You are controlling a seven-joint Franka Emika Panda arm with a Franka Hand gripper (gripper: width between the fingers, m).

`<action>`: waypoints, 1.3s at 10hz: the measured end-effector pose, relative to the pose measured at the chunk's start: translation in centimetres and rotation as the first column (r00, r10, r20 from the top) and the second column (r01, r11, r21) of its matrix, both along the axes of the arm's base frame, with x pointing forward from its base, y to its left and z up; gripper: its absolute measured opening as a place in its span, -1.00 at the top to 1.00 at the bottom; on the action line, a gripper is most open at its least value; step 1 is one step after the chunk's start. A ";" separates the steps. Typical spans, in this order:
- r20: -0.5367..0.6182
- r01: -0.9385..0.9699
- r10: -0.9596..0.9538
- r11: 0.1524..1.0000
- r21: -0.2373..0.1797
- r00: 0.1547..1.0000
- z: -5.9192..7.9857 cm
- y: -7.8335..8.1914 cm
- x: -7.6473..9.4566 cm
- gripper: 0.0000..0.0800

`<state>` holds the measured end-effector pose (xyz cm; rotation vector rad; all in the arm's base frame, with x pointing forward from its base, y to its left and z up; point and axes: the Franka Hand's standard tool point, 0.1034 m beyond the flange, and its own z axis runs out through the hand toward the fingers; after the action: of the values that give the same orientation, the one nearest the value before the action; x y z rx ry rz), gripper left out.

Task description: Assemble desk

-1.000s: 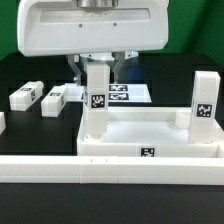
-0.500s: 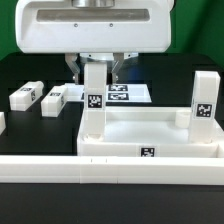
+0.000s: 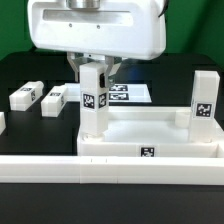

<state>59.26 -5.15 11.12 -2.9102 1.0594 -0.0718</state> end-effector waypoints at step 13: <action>0.006 -0.043 0.043 0.999 0.021 0.999 0.0 0.7 0.1 -0.61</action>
Offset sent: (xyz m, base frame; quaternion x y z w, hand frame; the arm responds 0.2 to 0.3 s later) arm 0.0001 0.0051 -0.0004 0.0013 -0.0050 0.2189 0.9757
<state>59.37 -4.42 11.08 -2.9105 0.9906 -0.0676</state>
